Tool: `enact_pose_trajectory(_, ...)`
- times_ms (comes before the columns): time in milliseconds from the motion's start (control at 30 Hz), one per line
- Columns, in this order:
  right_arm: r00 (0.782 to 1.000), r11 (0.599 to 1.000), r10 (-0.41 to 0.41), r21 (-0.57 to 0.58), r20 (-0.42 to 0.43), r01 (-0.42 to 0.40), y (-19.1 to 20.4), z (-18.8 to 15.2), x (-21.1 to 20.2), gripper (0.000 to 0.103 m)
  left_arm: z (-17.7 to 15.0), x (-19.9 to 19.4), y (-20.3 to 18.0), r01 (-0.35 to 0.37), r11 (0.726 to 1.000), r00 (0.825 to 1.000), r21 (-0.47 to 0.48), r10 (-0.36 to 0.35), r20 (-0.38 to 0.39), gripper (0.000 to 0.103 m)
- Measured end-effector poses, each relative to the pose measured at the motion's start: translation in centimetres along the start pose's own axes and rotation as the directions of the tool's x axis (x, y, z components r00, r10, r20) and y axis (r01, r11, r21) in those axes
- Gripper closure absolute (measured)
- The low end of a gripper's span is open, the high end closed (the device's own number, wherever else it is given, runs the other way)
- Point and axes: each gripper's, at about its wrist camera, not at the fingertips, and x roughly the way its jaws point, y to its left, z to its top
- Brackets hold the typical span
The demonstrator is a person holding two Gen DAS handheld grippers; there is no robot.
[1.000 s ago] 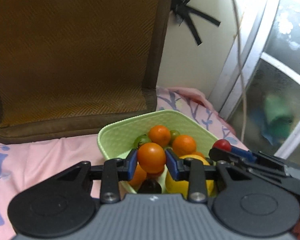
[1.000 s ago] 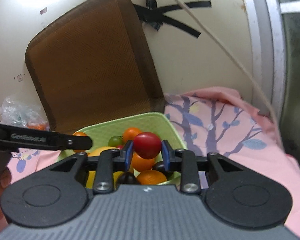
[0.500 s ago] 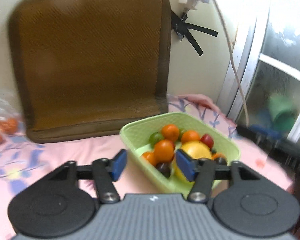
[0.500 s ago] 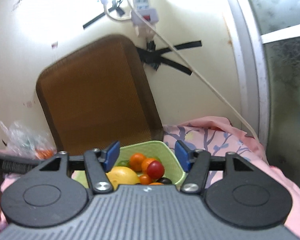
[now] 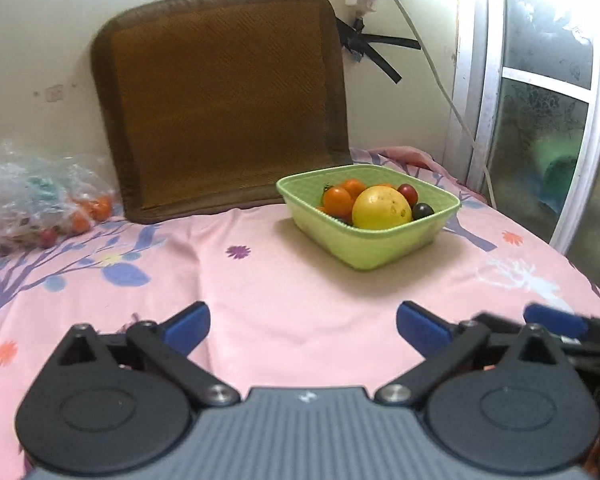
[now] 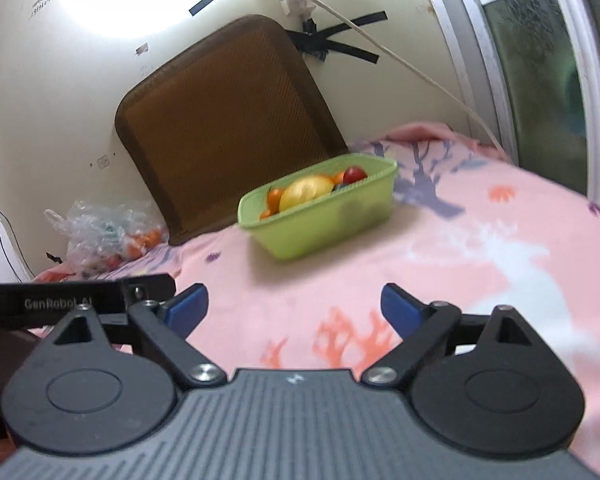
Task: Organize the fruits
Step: 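Withdraw both open tools back from the bowl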
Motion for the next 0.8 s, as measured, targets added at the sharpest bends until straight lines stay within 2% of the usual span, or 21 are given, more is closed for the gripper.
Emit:
enact_pose_trajectory(100, 0.999, 0.999, -0.03, 0.034, 0.016, 0.03, 0.6, -0.9, -1.0, 0.004, -1.0, -1.4, 0.6, -0.009, 1.0, 1.0, -0.027, 0.009, 0.003, 0.0)
enact_pose_trajectory(233, 0.999, 0.996, -0.053, 0.07, 0.003, 0.052, 1.2, -2.0, -1.7, 0.003, -2.4, -2.0, 1.2, -0.031, 0.999, 0.999, -0.039, 0.03, -0.035, 0.0)
enact_pose_trajectory(433, 0.997, 0.998, -0.046, 0.05, -0.056, 0.049, 2.7, -3.4, -2.1, 0.003, -4.1, -2.6, 2.1, -0.036, 0.997, 0.998, -0.075, 0.032, -0.062, 0.0)
enact_pose_trajectory(567, 0.997, 0.999, -0.046, 0.02, -0.056, 0.048, 3.8, -3.9, -2.7, 0.002, -4.8, -3.4, 2.6, -0.034, 0.995, 0.998, -0.09, 0.029, -0.054, 0.0)
enact_pose_trajectory(800, 0.997, 0.999, -0.046, 0.021, -0.066, 0.047, 4.5, -4.5, -3.4, 0.002, -5.7, -4.9, 3.0, -0.072, 0.994, 0.997, -0.084, 0.068, -0.046, 0.0)
